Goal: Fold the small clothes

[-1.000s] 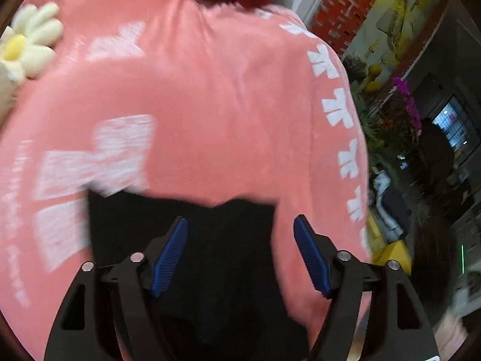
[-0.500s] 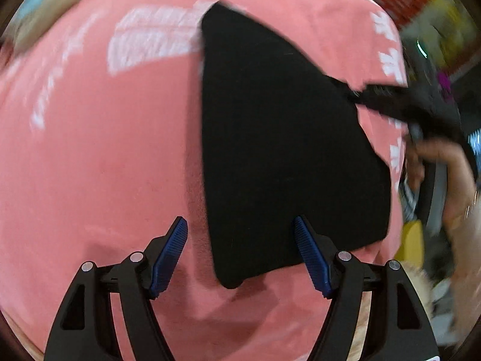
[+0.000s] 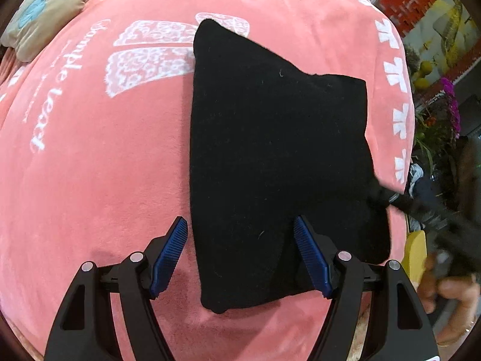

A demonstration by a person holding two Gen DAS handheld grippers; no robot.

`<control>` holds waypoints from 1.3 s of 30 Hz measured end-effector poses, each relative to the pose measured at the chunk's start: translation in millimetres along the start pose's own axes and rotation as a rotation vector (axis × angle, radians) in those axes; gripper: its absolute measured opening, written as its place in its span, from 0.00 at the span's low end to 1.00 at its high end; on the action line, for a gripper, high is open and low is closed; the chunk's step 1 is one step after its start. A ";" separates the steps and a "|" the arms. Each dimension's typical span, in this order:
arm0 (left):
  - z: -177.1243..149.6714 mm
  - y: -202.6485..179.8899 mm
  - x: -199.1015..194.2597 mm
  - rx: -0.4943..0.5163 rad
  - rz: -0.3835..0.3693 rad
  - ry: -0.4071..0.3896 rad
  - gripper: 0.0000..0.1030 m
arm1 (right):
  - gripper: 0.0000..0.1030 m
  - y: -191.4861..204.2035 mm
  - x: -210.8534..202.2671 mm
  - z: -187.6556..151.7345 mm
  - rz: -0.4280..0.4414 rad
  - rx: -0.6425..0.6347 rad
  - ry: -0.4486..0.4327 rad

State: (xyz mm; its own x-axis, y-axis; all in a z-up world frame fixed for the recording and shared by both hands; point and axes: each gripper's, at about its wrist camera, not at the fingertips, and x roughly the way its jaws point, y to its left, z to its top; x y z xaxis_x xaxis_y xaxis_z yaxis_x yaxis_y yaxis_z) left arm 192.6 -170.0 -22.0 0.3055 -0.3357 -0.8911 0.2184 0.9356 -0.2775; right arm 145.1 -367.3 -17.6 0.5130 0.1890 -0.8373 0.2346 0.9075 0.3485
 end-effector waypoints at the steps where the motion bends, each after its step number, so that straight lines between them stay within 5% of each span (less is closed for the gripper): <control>1: 0.7 -0.1 -1.3 0.002 0.008 -0.005 0.68 | 0.52 1.6 -1.7 3.2 0.007 -0.001 -0.007; 7: 15.9 -6.1 8.0 -0.002 0.001 0.018 0.68 | 0.59 -8.3 20.6 10.7 0.014 0.046 0.065; 10: 18.4 -2.9 16.4 -0.027 -0.006 0.051 0.76 | 0.64 -15.8 26.2 0.9 0.027 0.097 0.075; 19: 24.7 -4.3 30.8 -0.059 -0.012 0.095 0.82 | 0.64 -27.2 32.4 0.0 0.168 0.228 0.090; 24: 28.7 0.3 32.9 -0.079 -0.064 0.105 0.83 | 0.67 -23.7 40.6 0.3 0.162 0.236 0.091; 26: 29.9 5.6 31.2 -0.112 -0.114 0.112 0.62 | 0.47 -21.6 40.9 1.8 0.220 0.235 0.095; 27: 30.0 9.0 29.6 -0.133 -0.137 0.119 0.56 | 0.23 -19.6 40.1 1.2 0.269 0.249 0.105; 29: 30.8 17.6 25.1 -0.175 -0.193 0.132 0.22 | 0.16 -13.1 32.2 4.4 0.285 0.241 0.106; 31: 30.8 34.2 7.0 -0.251 -0.278 0.130 0.13 | 0.14 -3.6 14.5 7.4 0.302 0.196 0.084; 34: 24.0 47.7 -25.4 -0.266 -0.329 0.113 0.12 | 0.15 7.7 -12.1 -0.4 0.350 0.137 0.090; 38: -4.9 56.6 -15.4 -0.288 -0.316 0.205 0.17 | 0.18 9.9 9.4 -30.1 0.203 0.061 0.181; 39: -14.3 58.0 -2.0 -0.289 -0.274 0.227 0.20 | 0.26 7.0 16.0 -36.0 0.171 0.075 0.198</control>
State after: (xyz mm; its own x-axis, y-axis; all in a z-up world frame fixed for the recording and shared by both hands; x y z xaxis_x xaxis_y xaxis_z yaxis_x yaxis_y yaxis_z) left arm 191.5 -113.5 -41.4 0.0545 -0.5723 -0.8182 -0.0151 0.8188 -0.5738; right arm 125.2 -344.4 -43.8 0.3809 0.4136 -0.8269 0.2225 0.8271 0.5162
